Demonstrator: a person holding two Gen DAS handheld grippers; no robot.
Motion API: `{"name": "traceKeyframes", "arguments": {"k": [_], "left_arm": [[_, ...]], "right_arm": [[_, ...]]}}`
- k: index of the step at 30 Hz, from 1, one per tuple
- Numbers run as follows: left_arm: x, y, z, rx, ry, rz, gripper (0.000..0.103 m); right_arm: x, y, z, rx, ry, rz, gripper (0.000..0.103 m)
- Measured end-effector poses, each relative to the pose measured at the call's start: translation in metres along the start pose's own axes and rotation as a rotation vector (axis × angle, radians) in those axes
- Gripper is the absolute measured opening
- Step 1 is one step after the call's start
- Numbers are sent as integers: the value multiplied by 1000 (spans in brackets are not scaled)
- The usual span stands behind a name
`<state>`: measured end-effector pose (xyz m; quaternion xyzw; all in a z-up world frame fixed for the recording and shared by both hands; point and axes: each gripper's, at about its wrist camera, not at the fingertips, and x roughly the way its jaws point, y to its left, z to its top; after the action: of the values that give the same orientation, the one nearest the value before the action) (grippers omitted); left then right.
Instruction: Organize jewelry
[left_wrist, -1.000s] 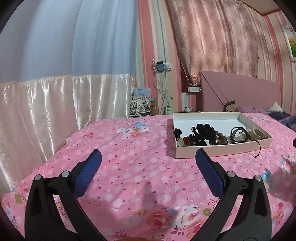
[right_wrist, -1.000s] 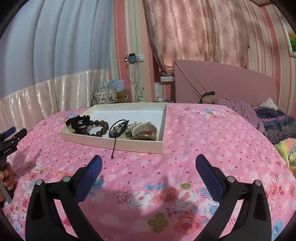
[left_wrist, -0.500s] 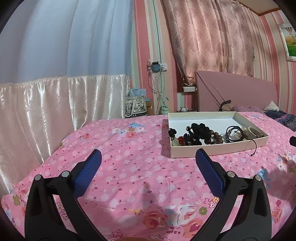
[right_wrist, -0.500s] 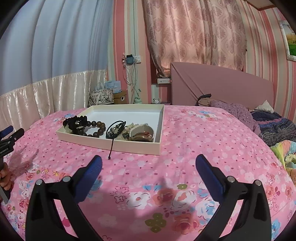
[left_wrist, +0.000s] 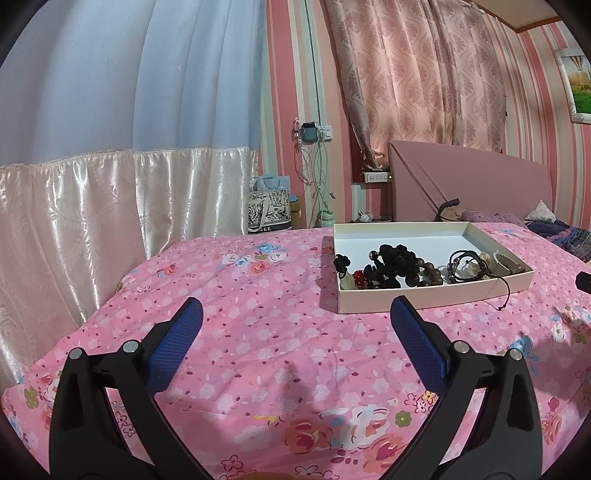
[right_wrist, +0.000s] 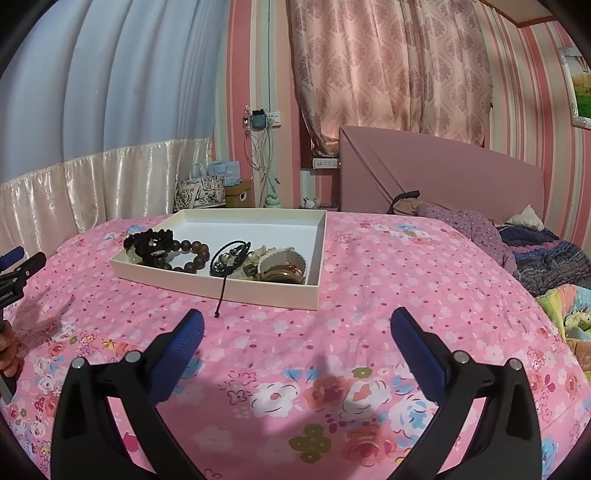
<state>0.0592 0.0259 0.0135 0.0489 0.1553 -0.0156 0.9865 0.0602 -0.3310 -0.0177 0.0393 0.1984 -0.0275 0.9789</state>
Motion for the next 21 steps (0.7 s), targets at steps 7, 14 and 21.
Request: {"name": "traceKeyframes", "arguments": {"k": [7,14,21], "left_arm": [[0,0,0,-2,1,-1,100],[0,1,1,-2,1,-2,100],[0,2,1,-3,2,-2,100]], "right_arm": [[-1,-1,0,-1,-2,0,101],[-1,-2,1,-1,0,-1,101],[-1,-3,1,5,-2,0,101]]}}
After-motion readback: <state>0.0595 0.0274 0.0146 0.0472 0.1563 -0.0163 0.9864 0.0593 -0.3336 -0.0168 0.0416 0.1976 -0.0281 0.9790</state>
